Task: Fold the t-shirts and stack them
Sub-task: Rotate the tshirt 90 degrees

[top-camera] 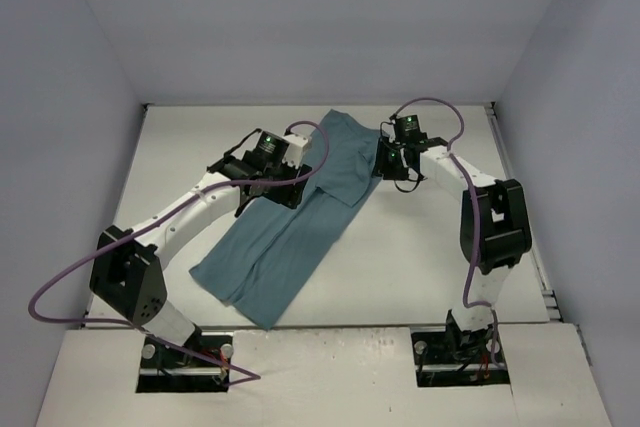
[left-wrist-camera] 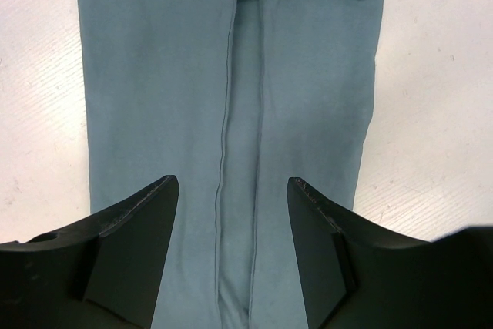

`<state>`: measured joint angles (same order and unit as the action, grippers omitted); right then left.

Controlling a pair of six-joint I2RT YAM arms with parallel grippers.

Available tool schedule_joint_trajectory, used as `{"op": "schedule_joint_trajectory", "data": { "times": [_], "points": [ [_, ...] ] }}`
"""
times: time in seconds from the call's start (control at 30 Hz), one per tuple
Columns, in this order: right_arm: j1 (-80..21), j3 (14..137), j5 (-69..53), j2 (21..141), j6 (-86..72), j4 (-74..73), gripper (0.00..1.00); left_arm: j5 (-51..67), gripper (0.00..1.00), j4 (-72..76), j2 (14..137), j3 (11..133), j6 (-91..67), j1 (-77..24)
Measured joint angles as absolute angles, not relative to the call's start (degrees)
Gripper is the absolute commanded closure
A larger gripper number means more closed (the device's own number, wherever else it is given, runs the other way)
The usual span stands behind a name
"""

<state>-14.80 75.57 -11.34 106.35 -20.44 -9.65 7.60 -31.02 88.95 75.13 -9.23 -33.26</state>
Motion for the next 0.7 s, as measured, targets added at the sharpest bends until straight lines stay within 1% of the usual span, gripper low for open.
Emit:
{"op": "schedule_joint_trajectory", "data": {
  "times": [0.23, 0.43, 0.53, 0.57, 0.63, 0.7],
  "points": [
    [-15.1, 75.3, -12.4, 107.8, -20.3, -7.6, 0.67, 7.7, 0.44, -31.1, 88.9, 74.1, -9.2, -33.3],
    [-15.5, 75.9, -13.4, 111.9, -20.5, -5.9, 0.68, 7.6, 0.44, -31.2, 88.8, 73.5, -9.2, -33.3],
    [-15.5, 76.0, -13.9, 113.9, -20.5, -5.4, 0.72, 7.6, 0.44, -31.2, 88.7, 73.4, -9.2, -33.3],
    [-15.6, 76.1, -14.0, 114.4, -20.5, -5.3, 0.76, 7.6, 0.44, -31.2, 88.6, 73.4, -9.2, -33.2],
    [-15.7, 76.2, -14.1, 115.1, -20.7, -5.3, 0.87, 7.6, 0.44, -31.2, 88.4, 73.4, -9.2, -33.1],
    [-16.1, 76.3, -14.3, 115.2, -20.8, -5.2, 0.95, 7.4, 0.44, -31.3, 88.1, 73.3, -9.2, -32.9]
  ]
}}
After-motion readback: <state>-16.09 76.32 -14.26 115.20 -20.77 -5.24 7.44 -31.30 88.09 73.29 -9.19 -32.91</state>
